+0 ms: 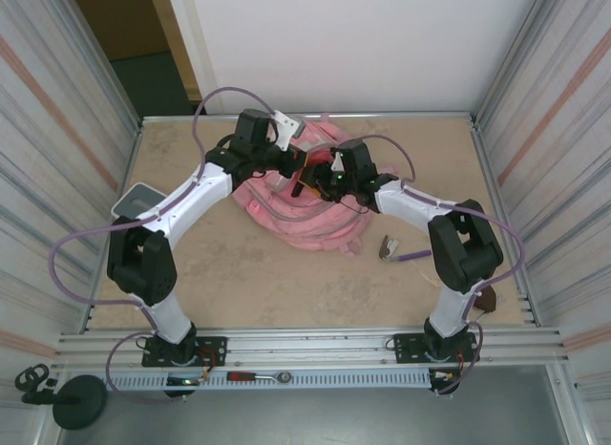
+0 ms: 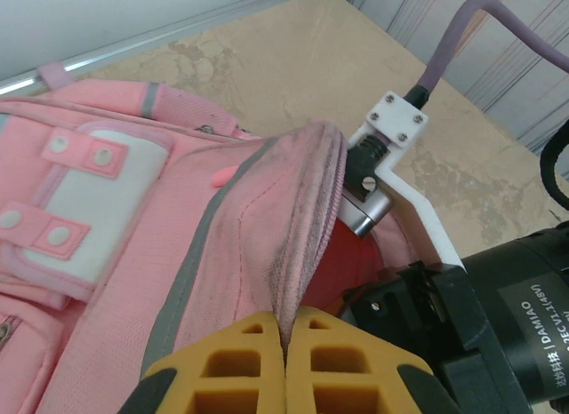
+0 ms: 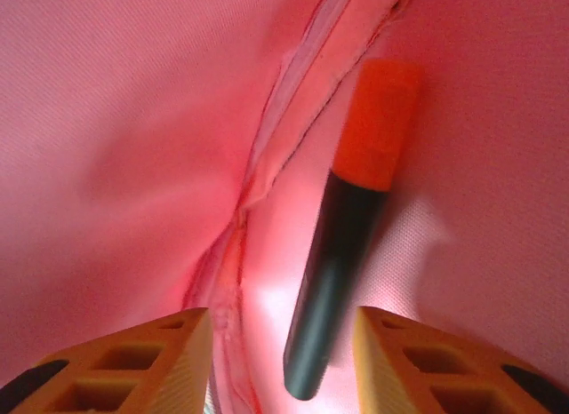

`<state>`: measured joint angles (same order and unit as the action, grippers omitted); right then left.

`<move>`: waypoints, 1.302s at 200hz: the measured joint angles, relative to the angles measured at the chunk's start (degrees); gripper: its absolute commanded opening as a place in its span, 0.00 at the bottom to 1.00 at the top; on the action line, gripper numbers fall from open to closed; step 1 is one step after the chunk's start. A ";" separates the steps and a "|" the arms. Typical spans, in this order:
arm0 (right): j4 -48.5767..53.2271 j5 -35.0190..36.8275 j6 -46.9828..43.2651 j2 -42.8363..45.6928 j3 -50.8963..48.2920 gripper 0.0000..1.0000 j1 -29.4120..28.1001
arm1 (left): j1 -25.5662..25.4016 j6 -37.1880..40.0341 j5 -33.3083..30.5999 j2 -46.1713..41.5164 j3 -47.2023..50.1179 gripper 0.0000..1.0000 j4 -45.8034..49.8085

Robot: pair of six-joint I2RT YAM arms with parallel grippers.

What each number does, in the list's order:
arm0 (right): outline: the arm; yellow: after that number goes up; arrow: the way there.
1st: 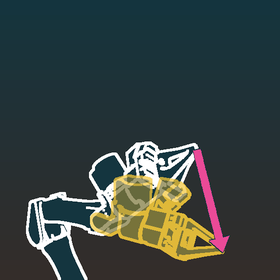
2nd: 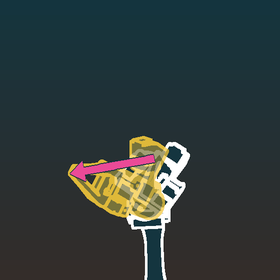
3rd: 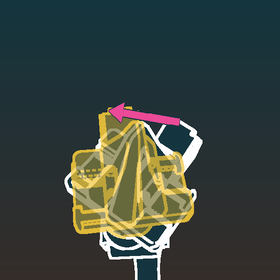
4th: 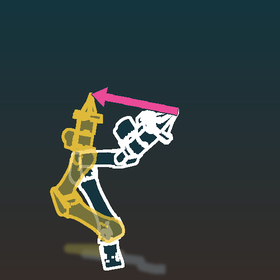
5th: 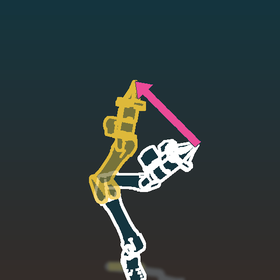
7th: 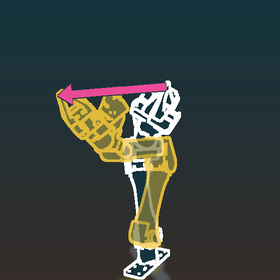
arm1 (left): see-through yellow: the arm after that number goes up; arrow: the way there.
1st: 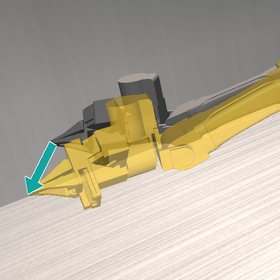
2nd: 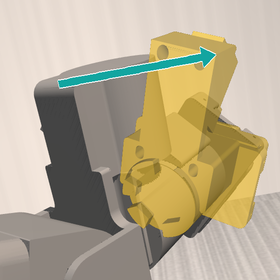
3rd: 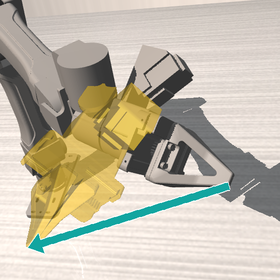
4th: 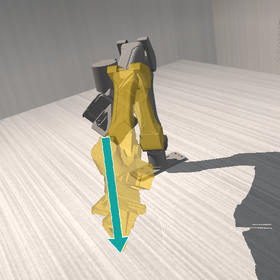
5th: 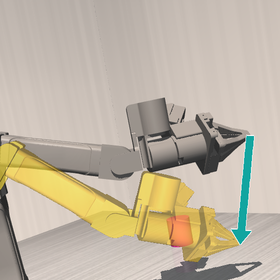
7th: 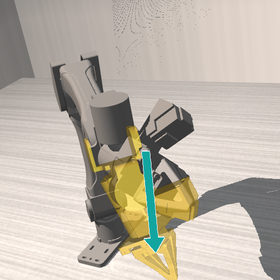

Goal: Pack the student bag

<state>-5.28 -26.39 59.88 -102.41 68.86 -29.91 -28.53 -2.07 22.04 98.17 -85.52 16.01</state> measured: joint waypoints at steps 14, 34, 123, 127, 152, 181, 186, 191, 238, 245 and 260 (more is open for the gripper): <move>0.00 0.20 -0.35 0.28 0.02 0.51 0.00 | 0.07 -0.26 0.02 0.00 0.00 0.00 -0.17; 1.38 0.90 -2.14 2.51 -1.03 0.51 0.04 | 0.37 -0.81 0.15 0.00 0.00 0.00 -0.83; 29.14 21.49 -21.16 26.25 -14.97 0.72 10.19 | 1.60 -1.86 2.73 -0.37 3.43 0.00 -5.55; 30.45 22.38 -21.79 25.88 -15.45 0.73 11.04 | 1.60 -1.86 2.86 -0.37 3.50 0.00 -5.62; 35.36 25.33 -24.59 22.75 -18.29 0.75 14.12 | 1.60 -1.84 3.08 -0.37 3.58 0.00 -5.70; 36.28 25.42 -25.88 17.44 -19.34 0.75 14.16 | 1.60 -1.86 3.30 -0.37 3.69 0.00 -6.01; 36.06 25.44 -25.90 16.90 -19.45 0.75 14.14 | 1.60 -1.86 3.43 -0.37 3.69 0.00 -6.01; 35.74 25.53 -25.90 16.31 -19.67 0.75 14.14 | 1.60 -1.86 3.50 -0.37 3.72 0.00 -6.01; 33.73 26.67 -25.86 14.32 -21.27 0.69 13.38 | 1.60 -1.81 3.52 -0.37 3.87 0.00 -6.03; 33.46 26.62 -25.86 14.01 -21.33 0.67 13.09 | 1.60 -1.81 3.52 -0.39 3.91 0.00 -6.03; 32.81 26.64 -25.81 13.44 -21.53 0.61 12.17 | 1.60 -1.81 3.52 -0.44 3.93 0.00 -6.03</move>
<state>27.53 0.25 34.06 -88.97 47.33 -17.74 -26.94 -3.88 25.56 97.73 -81.58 9.98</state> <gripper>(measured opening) 0.657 0.065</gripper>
